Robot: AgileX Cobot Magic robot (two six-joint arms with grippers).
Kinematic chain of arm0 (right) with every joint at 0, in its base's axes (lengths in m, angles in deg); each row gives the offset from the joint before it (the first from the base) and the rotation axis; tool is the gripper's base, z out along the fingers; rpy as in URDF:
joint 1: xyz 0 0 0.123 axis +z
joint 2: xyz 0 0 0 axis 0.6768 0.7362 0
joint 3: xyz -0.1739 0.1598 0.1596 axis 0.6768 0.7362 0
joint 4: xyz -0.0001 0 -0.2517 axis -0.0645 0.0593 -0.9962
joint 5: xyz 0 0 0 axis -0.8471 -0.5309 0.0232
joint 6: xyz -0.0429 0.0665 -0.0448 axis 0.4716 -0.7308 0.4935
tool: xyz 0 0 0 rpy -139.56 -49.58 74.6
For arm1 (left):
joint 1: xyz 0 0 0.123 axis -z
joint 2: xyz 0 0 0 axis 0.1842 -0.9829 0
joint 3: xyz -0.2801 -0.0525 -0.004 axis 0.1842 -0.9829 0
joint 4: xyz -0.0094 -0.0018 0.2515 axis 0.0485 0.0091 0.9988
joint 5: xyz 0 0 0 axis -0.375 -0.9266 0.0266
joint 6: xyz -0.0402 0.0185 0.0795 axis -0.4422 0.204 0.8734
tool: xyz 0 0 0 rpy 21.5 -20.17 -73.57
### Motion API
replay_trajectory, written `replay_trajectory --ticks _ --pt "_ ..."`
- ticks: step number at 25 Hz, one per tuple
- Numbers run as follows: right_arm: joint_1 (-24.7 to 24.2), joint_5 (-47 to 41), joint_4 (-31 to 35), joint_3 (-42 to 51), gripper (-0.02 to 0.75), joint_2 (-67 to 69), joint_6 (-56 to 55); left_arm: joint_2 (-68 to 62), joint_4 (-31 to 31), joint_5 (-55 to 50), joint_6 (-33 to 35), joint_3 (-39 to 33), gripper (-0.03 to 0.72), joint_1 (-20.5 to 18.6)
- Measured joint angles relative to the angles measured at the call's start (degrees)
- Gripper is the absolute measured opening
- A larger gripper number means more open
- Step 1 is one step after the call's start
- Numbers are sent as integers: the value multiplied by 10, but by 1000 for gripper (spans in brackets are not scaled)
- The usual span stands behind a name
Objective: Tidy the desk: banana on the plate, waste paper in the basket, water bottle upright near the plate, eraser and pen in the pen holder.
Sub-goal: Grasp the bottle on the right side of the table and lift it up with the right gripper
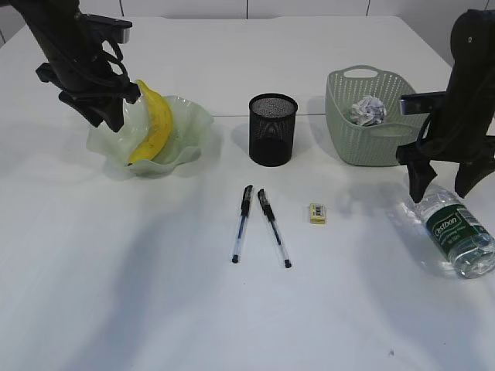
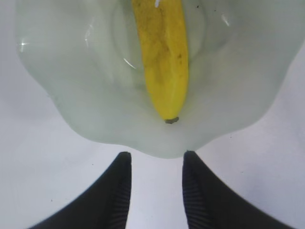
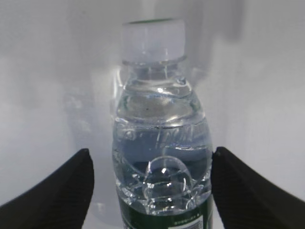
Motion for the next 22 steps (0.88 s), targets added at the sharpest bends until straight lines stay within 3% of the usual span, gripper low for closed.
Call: replay_trajectory --ticks 22 --pt "0 4 -11 0 573 38 9 0 0 -1 0 0 244 0"
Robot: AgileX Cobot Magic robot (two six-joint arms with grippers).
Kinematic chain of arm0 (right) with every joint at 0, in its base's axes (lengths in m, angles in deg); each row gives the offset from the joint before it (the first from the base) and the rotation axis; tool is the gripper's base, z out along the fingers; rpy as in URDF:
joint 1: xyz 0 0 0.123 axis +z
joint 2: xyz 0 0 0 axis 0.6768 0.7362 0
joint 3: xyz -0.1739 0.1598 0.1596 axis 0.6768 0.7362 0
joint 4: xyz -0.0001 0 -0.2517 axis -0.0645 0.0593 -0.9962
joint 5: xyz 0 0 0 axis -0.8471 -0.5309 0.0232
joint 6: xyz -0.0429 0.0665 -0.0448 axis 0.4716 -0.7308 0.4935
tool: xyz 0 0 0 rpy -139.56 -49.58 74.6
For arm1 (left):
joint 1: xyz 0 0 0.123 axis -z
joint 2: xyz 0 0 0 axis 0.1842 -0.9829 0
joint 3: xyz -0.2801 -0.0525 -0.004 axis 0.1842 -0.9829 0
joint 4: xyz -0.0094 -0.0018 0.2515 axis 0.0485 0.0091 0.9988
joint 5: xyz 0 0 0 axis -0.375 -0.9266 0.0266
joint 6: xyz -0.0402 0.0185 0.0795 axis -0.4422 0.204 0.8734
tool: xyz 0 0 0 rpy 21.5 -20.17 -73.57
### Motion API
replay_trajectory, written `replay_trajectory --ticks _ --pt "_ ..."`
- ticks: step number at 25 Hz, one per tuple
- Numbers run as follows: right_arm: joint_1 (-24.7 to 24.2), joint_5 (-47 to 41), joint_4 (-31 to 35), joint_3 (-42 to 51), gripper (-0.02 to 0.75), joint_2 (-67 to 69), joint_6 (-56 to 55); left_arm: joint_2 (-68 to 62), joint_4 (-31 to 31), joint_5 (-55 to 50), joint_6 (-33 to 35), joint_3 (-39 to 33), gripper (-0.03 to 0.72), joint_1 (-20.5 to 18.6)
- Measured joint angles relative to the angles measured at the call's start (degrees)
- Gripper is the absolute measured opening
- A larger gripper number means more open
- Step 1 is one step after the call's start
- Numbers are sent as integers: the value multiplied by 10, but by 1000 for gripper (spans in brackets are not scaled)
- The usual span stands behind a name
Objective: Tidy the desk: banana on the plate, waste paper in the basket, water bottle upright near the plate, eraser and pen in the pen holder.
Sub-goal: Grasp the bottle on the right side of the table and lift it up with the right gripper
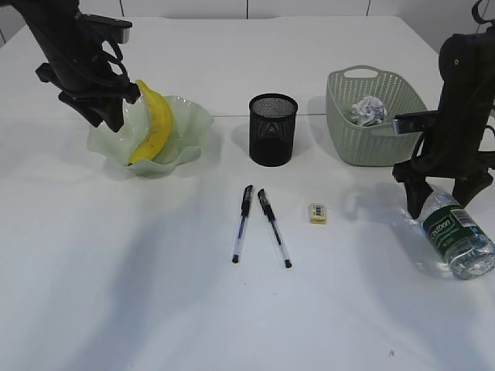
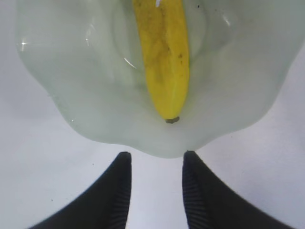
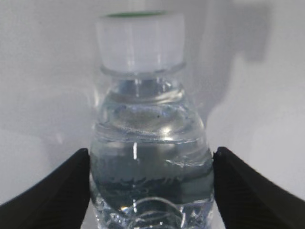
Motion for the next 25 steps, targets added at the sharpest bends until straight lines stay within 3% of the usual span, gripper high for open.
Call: replay_trajectory --ticks 15,25 --pt "0 0 -1 0 568 6 6 0 0 -1 0 0 244 0" --pt "0 1 -1 0 382 6 8 0 0 -7 0 0 244 0"
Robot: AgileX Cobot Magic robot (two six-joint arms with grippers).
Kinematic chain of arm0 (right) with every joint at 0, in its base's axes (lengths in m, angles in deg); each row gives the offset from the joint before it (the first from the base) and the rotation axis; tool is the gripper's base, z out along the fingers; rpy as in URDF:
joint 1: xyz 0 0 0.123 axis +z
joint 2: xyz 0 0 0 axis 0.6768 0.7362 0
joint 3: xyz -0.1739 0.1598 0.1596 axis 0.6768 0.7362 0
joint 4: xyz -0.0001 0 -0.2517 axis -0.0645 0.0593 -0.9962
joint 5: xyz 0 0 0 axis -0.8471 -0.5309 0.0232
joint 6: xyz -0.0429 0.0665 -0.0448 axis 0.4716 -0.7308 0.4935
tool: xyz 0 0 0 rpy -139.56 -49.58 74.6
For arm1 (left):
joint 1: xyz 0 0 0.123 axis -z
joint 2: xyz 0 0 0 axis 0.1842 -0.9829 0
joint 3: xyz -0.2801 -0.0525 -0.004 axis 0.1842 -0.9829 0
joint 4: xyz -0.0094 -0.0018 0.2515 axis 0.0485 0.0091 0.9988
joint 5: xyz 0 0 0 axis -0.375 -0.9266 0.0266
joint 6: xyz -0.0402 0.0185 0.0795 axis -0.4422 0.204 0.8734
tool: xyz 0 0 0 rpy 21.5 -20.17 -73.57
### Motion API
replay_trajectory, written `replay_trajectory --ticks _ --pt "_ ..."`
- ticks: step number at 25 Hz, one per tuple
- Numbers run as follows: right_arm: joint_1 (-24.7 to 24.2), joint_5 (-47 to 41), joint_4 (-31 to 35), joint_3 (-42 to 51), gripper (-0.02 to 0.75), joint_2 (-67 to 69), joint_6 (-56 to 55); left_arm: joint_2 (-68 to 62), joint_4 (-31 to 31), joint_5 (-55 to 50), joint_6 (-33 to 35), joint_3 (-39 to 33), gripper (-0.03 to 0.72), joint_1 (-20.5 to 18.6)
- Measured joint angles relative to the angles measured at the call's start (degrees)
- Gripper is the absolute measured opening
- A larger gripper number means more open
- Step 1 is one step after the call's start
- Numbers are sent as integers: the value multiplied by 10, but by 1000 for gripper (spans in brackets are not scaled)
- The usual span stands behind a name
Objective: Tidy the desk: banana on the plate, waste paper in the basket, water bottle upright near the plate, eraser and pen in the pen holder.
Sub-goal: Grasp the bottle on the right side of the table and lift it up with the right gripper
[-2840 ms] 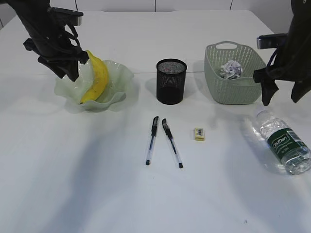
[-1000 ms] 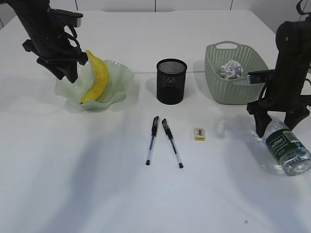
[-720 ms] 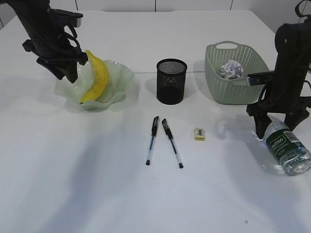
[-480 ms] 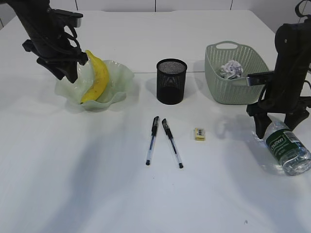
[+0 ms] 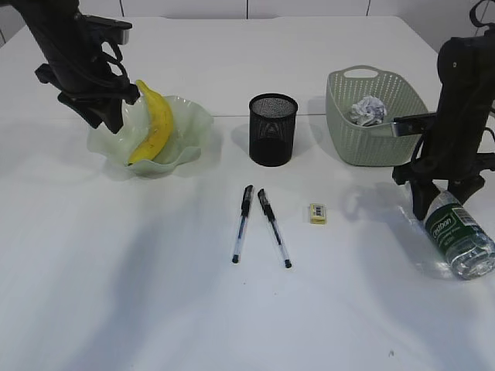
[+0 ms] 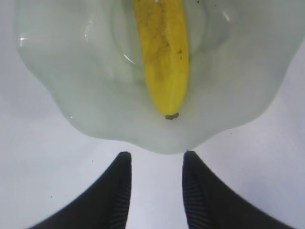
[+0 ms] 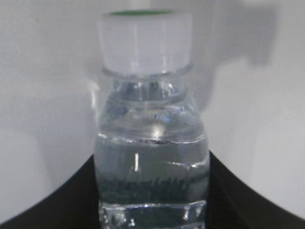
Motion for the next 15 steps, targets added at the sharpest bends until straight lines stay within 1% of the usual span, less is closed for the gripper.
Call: replay_trajectory --ticks 4,15 --pt "0 0 -1 0 363 0 0 0 0 -1 0 0 244 0" --pt "0 0 6 -16 360 1 1 0 0 -2 0 0 244 0"
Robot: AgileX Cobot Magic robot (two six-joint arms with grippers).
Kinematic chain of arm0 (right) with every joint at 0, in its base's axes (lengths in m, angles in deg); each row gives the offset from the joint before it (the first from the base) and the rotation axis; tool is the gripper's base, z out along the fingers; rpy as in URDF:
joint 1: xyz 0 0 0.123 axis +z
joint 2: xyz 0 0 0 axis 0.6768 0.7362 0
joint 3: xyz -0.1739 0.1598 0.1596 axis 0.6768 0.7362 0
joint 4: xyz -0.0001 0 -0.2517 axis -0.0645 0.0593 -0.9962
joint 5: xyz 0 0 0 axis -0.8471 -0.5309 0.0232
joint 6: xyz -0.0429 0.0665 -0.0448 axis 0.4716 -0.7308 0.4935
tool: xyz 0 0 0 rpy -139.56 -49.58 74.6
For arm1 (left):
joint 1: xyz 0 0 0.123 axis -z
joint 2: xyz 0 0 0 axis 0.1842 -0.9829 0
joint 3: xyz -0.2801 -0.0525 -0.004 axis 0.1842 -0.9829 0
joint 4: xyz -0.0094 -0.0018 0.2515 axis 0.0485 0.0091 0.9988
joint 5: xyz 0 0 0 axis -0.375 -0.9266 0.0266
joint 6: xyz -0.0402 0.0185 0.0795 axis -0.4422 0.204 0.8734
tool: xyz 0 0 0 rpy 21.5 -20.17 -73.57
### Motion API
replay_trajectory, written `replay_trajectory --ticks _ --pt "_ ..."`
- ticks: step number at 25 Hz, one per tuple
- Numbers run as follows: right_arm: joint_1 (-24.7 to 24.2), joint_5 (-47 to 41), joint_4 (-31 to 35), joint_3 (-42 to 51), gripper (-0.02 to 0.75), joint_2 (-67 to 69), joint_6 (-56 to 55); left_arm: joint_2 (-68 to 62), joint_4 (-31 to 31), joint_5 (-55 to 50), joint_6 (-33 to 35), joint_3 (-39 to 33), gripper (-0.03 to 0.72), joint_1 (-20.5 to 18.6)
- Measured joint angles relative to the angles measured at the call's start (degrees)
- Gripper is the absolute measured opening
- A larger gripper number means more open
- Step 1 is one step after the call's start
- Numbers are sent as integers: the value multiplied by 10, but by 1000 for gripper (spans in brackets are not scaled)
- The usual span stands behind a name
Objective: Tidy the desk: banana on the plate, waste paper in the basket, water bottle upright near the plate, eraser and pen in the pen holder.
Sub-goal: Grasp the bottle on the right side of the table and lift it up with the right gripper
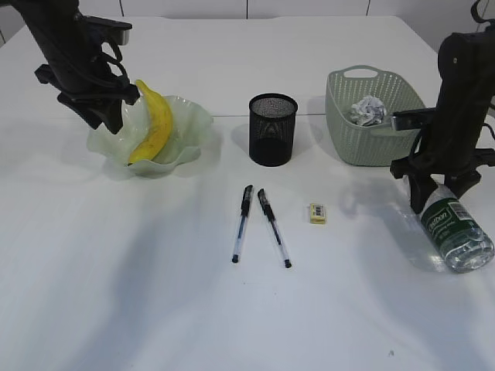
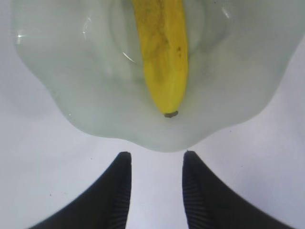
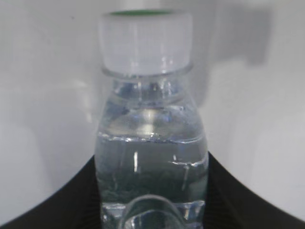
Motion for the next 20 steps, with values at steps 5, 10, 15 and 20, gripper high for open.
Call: replay_trajectory --ticks 5,10,15,20 --pt "0 2 21 -39 360 1 0 0 0 -3 0 0 244 0" --pt "0 2 58 -58 360 1 0 0 0 -4 0 0 244 0" --pt "0 1 65 -59 360 -11 0 0 0 -4 0 0 244 0" --pt "0 0 65 -59 359 -33 0 0 0 -4 0 0 244 0"
